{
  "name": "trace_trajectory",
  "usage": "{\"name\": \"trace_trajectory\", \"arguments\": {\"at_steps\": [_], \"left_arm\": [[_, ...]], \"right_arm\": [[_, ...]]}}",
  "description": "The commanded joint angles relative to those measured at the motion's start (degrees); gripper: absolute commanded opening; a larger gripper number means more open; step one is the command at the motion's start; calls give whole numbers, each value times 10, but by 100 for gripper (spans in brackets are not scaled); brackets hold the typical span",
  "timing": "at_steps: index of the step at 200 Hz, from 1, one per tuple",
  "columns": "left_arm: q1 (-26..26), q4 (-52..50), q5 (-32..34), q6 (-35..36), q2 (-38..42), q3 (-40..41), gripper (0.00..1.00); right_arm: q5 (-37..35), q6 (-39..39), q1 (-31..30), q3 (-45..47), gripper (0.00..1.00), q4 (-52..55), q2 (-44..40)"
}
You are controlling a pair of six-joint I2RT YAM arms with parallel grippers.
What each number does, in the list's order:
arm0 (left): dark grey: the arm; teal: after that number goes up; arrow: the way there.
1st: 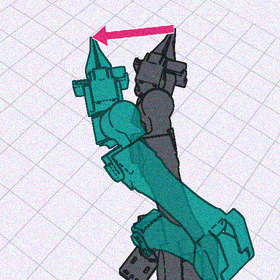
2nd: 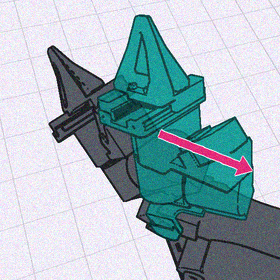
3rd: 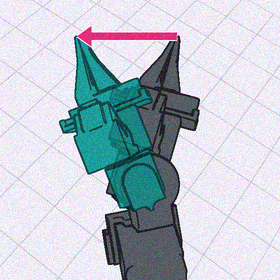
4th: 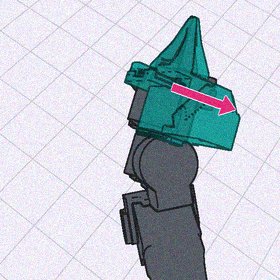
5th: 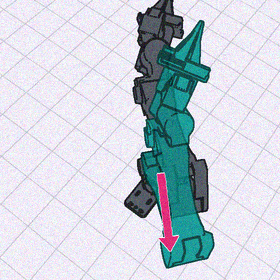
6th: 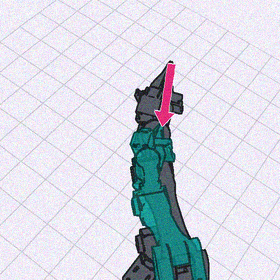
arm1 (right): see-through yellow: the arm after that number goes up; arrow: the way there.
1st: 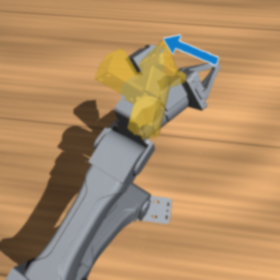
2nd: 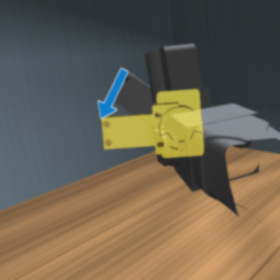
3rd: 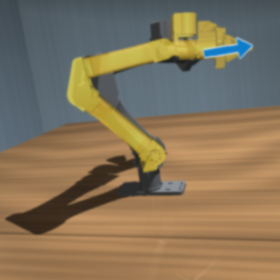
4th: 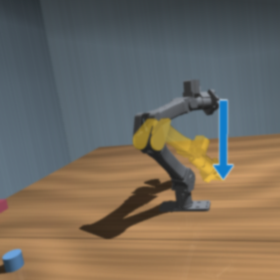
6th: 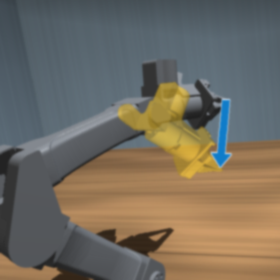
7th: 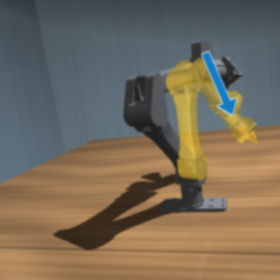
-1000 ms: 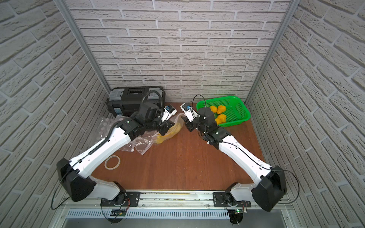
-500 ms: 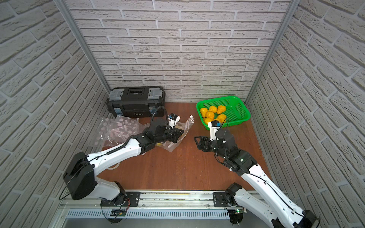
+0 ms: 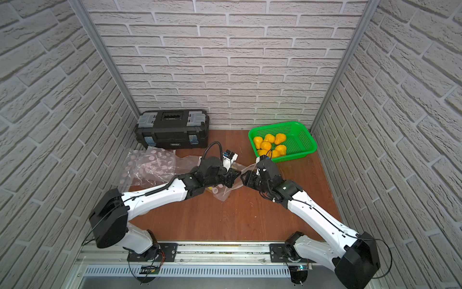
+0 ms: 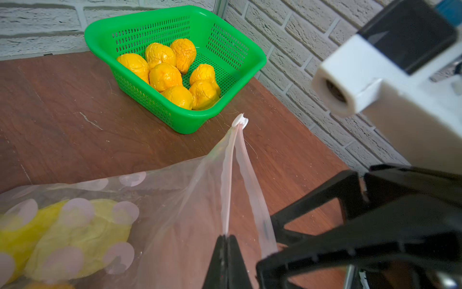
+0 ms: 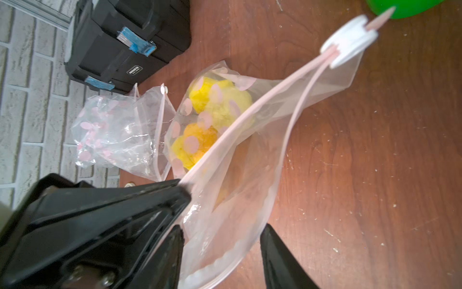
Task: Open the zip-top bag and take out the pear
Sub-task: Open the zipper of the food storage bag at the center of the board.
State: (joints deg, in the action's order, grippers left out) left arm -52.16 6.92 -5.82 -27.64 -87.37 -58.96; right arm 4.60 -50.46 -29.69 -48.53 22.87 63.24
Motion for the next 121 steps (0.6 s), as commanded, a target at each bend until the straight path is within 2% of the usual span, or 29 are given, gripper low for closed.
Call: {"name": "trace_trajectory", "arguments": {"at_steps": [1, 41, 70, 121], "left_arm": [[-6, 38, 17, 10, 15, 7, 0], [-11, 23, 43, 24, 36, 4, 0], [-14, -1, 91, 50, 70, 2, 0], [-32, 19, 105, 102, 107, 10, 0]], "right_arm": [[-8, -4, 8, 10, 49, -35, 20], [-23, 10, 19, 35, 18, -26, 27], [-34, 17, 23, 78, 4, -20, 15], [-55, 20, 24, 125, 3, 4, 8]]}}
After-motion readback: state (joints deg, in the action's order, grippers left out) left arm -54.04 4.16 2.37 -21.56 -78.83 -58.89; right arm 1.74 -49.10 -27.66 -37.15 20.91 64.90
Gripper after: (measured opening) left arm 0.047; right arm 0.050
